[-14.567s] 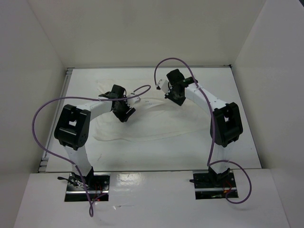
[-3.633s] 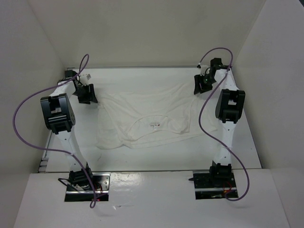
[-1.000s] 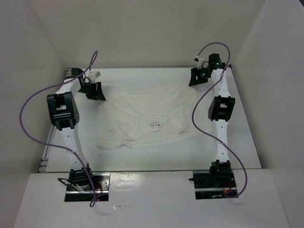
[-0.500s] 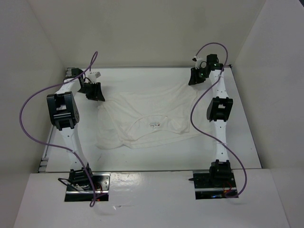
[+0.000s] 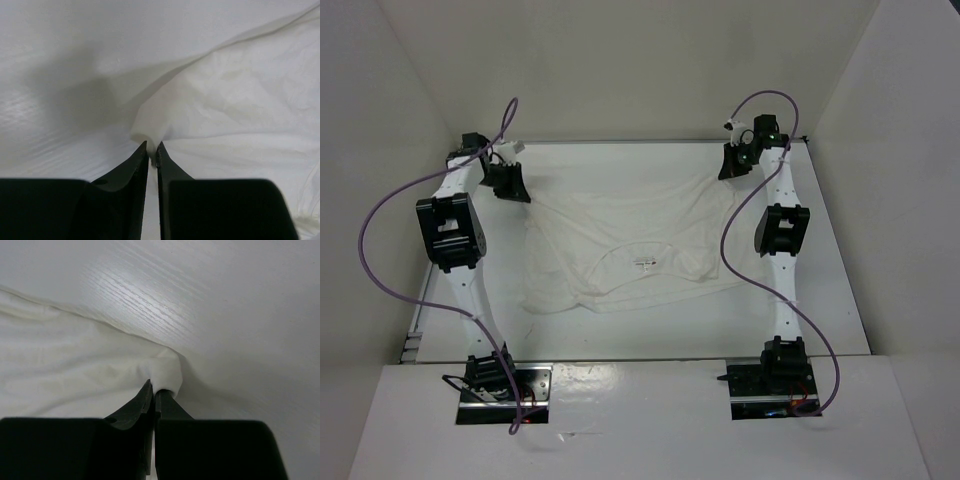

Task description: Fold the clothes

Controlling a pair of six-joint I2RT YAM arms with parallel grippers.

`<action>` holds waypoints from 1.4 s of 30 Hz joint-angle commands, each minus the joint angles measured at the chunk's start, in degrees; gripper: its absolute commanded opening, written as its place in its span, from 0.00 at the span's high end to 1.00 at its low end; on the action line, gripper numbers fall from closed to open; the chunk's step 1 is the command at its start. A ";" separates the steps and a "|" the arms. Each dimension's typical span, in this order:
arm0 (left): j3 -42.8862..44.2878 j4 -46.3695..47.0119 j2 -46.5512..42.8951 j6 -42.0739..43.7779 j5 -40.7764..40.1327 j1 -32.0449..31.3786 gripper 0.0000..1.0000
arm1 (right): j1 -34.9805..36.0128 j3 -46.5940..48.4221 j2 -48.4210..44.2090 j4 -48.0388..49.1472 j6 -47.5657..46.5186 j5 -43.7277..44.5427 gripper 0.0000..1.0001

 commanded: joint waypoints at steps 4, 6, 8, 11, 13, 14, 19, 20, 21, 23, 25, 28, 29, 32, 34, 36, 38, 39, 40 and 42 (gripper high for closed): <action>13.92 -3.25 2.33 -0.80 2.32 0.39 0.83 | -0.58 -1.60 -7.30 0.81 0.31 4.01 1.00; 18.48 -4.05 3.30 -0.80 2.33 0.39 0.83 | -0.58 -2.13 -8.35 0.81 0.31 5.06 1.00; 21.57 -5.72 5.23 -0.80 2.33 0.39 0.83 | -0.58 -2.13 -9.06 0.81 0.31 5.59 1.00; 27.37 -9.23 8.75 -0.80 2.86 0.39 0.83 | -0.58 -2.66 -9.59 0.81 0.31 5.59 1.00; 30.80 -12.57 11.38 -0.28 2.86 0.39 0.79 | -0.58 -2.66 -9.59 0.21 0.31 5.59 0.98; 31.51 -13.45 12.00 -0.28 2.86 0.39 0.73 | -0.58 -2.66 -9.59 0.20 0.31 5.59 0.94; 29.24 -13.02 13.06 -0.28 0.92 0.39 0.35 | -0.58 -3.28 -9.59 -0.42 0.31 5.59 0.91; 28.71 -12.41 13.06 -0.28 0.92 0.39 0.33 | -0.58 -3.28 -9.59 -0.42 0.31 5.59 0.94; 28.70 -12.41 13.06 0.24 0.31 0.39 0.33 | -0.06 -3.28 -9.59 -0.42 -0.21 5.59 0.95; 28.09 -12.41 14.20 0.25 -0.40 -0.22 0.32 | -0.06 -3.28 -9.59 -0.94 -0.21 5.07 0.97; 27.48 -12.41 14.21 0.87 -0.40 -0.22 0.32 | 0.47 -3.28 -9.59 -0.94 -0.21 5.07 0.97; 26.16 -11.09 14.73 0.87 -0.92 -0.22 0.32 | 0.47 -3.28 -9.59 -0.94 -0.74 5.07 0.97; 26.15 -11.09 14.73 0.87 -0.92 -0.22 0.32 | 0.47 -3.80 -9.59 -0.94 -0.74 5.07 0.97; 26.15 -13.54 16.66 2.97 0.39 -0.22 0.32 | 0.47 -3.80 -9.59 -0.94 -0.74 5.59 0.97; 26.85 -15.38 17.45 5.42 1.10 -0.22 0.32 | 0.47 -3.80 -9.59 -0.94 -0.74 5.59 0.97; 28.60 -18.36 18.94 7.01 3.11 -0.22 0.32 | 0.47 -3.80 -9.59 -0.94 -0.74 5.59 0.97; 31.15 -21.09 20.53 9.56 4.61 -0.22 0.33 | 0.47 -3.80 -9.59 -0.94 -0.74 5.59 0.97; 35.60 -24.76 22.97 10.44 5.31 -0.22 0.33 | 0.47 -3.80 -9.59 -0.94 -0.74 5.59 0.97; 38.78 -26.97 24.65 11.66 6.62 -0.75 0.33 | 0.99 -3.80 -9.59 -0.94 -0.74 5.59 0.97; 47.81 -32.53 30.80 10.12 7.86 -0.75 0.36 | 1.00 -3.80 -9.59 -0.94 -0.74 5.59 0.97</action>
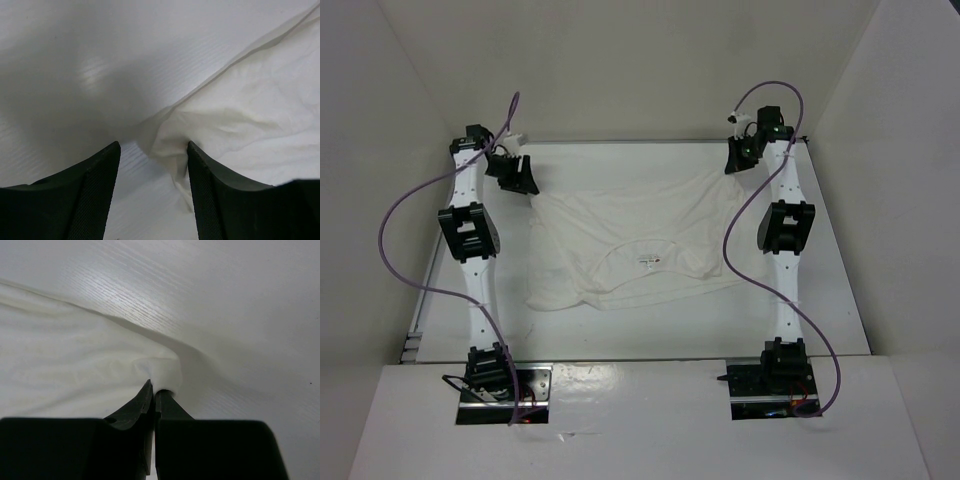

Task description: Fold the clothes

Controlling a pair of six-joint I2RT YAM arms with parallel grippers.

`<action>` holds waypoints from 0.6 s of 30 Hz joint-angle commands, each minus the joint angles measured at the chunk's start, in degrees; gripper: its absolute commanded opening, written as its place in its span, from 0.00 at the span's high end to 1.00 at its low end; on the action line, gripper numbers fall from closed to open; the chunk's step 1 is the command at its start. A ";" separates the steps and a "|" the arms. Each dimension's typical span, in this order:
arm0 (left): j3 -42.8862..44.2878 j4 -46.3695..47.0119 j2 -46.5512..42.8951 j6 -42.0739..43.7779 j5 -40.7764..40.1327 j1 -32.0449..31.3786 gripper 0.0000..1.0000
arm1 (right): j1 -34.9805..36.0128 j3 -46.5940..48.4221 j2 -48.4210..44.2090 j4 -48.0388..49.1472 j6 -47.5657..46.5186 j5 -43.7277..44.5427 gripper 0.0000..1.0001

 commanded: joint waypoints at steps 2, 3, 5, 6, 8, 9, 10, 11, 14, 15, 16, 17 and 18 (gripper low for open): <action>7.40 -9.69 7.30 3.55 3.45 -1.27 0.38 | 0.67 -0.09 -3.82 -0.24 -0.59 0.28 0.97; 6.86 -9.69 6.69 4.09 3.45 -1.97 0.38 | 0.67 -0.09 -3.82 -0.24 -0.59 0.28 0.97; 4.06 -9.69 5.12 6.01 3.45 -2.94 0.38 | 1.20 -0.09 -3.82 -0.24 -0.59 0.28 0.97; 2.39 -9.69 4.32 6.98 3.45 -2.95 0.36 | 1.20 -0.09 -3.82 -0.24 -0.59 0.28 0.97; -1.57 -9.69 3.09 8.39 2.76 -4.70 0.36 | 1.20 -0.09 -3.82 -0.24 -0.59 0.28 0.97; -2.54 -9.69 2.38 9.35 2.75 -4.71 0.36 | 1.20 -0.09 -3.82 -0.24 -0.59 0.28 0.97; -3.42 -9.69 2.38 9.36 2.14 -5.23 0.36 | 1.20 -0.09 -3.82 -0.24 -0.59 0.28 0.97; -4.12 -9.69 1.86 10.06 2.13 -5.23 0.36 | 1.20 -0.09 -3.82 -0.24 -0.59 0.80 0.97; -5.44 -9.69 1.85 10.07 1.52 -5.23 0.36 | 1.20 -0.09 -3.82 -0.24 -0.59 0.81 0.97; -5.45 -9.69 1.85 10.59 0.91 -4.71 0.36 | 1.20 -0.09 -3.82 -0.24 -0.59 0.81 0.97; -5.45 -9.69 1.85 10.59 0.90 -4.71 0.36 | 1.20 -0.09 -3.82 -0.24 -0.59 0.81 0.97; -5.45 -9.69 1.85 10.59 0.90 -4.71 0.36 | 1.20 -0.09 -3.82 -0.77 -0.59 0.81 0.97; -5.45 -9.69 1.85 10.59 0.21 -4.18 0.36 | 1.20 -0.09 -3.82 -0.77 -0.59 0.81 0.97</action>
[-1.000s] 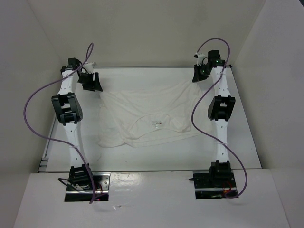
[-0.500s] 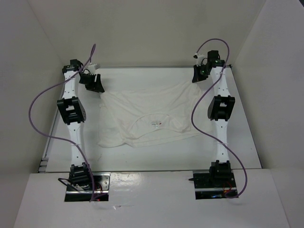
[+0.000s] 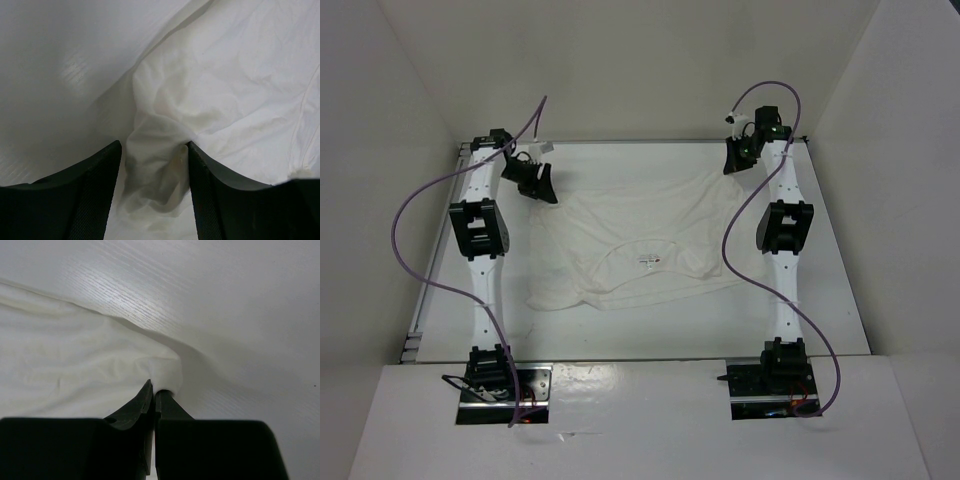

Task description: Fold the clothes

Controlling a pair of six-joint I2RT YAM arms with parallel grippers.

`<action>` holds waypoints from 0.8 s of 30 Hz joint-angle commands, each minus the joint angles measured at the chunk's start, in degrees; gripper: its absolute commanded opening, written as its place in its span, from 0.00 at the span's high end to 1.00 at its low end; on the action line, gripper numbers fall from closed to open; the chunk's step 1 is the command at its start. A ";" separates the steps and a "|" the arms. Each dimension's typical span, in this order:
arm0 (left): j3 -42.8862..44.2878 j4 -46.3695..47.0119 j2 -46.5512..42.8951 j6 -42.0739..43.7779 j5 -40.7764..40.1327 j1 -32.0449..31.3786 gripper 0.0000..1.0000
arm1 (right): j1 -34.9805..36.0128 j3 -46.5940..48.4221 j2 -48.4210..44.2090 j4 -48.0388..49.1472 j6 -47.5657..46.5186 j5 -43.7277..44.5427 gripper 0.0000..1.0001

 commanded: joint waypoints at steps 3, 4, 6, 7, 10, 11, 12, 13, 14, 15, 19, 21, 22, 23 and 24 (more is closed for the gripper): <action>-0.28 -3.24 3.20 1.55 -5.29 1.55 0.39 | 0.57 -0.02 -3.82 -0.73 -0.96 0.00 0.97; 0.42 -3.24 3.21 1.54 -5.29 2.07 0.41 | 0.57 -0.02 -3.82 -0.73 -0.96 -0.52 0.97; 2.36 -3.24 3.73 0.14 -5.90 2.69 0.45 | 0.57 -0.02 -3.82 -0.73 -0.96 -0.53 0.97; 2.88 -3.24 3.74 0.13 -5.91 2.69 0.51 | 0.57 -0.02 -3.82 -0.73 -0.96 -0.53 0.97; 3.42 -3.24 3.74 -0.39 -5.91 2.69 0.72 | 0.57 -0.02 -3.82 -0.73 -0.96 -0.53 0.97; 3.42 -3.24 3.74 -0.39 -6.43 2.69 0.86 | 1.09 -0.02 -3.82 -0.73 -0.96 -0.53 0.97; 3.42 -3.24 3.74 -0.39 -6.43 2.69 0.88 | 1.09 -0.02 -3.82 -0.73 -0.96 -0.53 0.97; 4.03 -3.24 3.74 -0.39 -6.43 2.69 0.90 | 1.09 -0.02 -3.82 -0.73 -0.96 -0.53 0.97; 4.03 -3.24 3.74 -0.39 -6.43 2.69 0.91 | 1.09 -0.02 -3.82 -0.73 -0.96 -0.53 0.97; 4.64 -3.24 4.26 -1.09 -6.43 3.22 0.91 | 1.09 -0.02 -3.82 -0.73 -0.96 -0.53 0.97; 11.21 -3.24 5.49 -3.99 -4.15 4.27 0.93 | 1.09 -0.02 -3.82 -0.73 -0.96 -0.53 0.97; 14.56 -3.24 6.19 -6.28 -3.62 4.80 0.86 | 1.09 -0.02 -3.82 -0.73 -0.96 -0.53 0.97; 15.97 -3.24 6.20 -6.28 -3.62 5.32 0.80 | 1.09 -0.02 -3.82 -1.25 -0.96 -0.53 0.97; 16.59 -3.24 6.20 -6.28 -3.62 5.33 0.70 | 1.09 -0.02 -3.82 -1.26 -0.96 -1.05 0.97; 17.12 -3.24 6.20 -6.28 -4.14 5.33 0.67 | 1.61 -0.02 -3.82 -1.26 -0.96 -1.05 0.97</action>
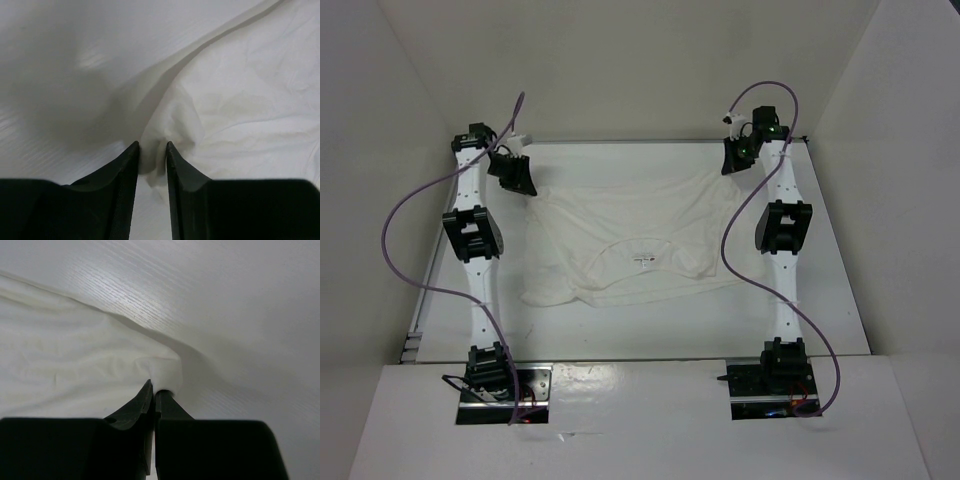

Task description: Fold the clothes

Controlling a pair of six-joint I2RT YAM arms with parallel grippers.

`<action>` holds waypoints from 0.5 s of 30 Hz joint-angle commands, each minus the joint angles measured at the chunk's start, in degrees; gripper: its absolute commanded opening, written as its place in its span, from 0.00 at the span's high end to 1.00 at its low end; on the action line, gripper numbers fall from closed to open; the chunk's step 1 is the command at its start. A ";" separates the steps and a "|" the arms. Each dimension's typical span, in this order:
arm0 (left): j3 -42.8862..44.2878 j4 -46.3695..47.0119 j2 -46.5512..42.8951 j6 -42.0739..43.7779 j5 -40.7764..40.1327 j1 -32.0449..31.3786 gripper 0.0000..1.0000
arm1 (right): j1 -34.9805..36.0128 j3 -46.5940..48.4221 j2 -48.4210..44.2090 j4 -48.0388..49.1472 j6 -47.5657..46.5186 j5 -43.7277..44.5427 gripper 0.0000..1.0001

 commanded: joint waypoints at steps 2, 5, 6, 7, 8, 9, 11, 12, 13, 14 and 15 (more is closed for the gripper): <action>3.49 0.43 0.06 -2.77 0.14 1.31 0.60 | 1.12 -0.02 -3.29 -0.99 -0.68 -0.97 0.97; 4.10 0.96 0.05 -3.29 0.84 1.31 0.40 | 1.12 -0.02 -3.29 -0.99 -0.68 -0.97 0.97; 4.71 0.96 0.05 -3.30 0.84 1.83 0.38 | 1.12 -0.02 -3.29 -0.99 -0.68 -0.97 0.97; 4.72 0.96 0.05 -3.30 0.84 1.84 0.35 | 1.64 -0.02 -3.29 -0.99 -0.68 -0.97 0.97; 4.72 0.96 0.05 -3.30 0.84 1.84 0.33 | 1.64 -0.02 -3.29 -0.99 -0.68 -0.97 0.97; 4.72 0.26 -1.17 -2.78 1.54 1.84 0.29 | 1.64 -0.02 -3.29 -0.99 -0.68 -0.97 0.97; 4.02 0.25 -1.18 -2.77 2.33 1.84 0.28 | 1.64 -0.02 -3.29 -0.99 -0.68 -0.97 0.97; 3.49 0.25 -1.18 -2.77 2.33 1.84 0.28 | 1.64 -0.02 -3.29 -0.99 -0.68 -0.97 0.97; 3.49 0.25 -1.18 -2.77 2.86 2.36 0.28 | 1.64 -0.02 -3.29 -0.99 -0.68 -0.97 0.97; 3.49 0.25 -1.18 -2.77 2.86 2.36 0.28 | 1.64 -0.02 -3.29 -0.99 -0.68 -0.97 0.97; 3.49 0.25 -1.18 -2.77 3.64 2.36 0.28 | 1.64 -0.02 -3.29 -0.99 -0.68 -0.97 0.97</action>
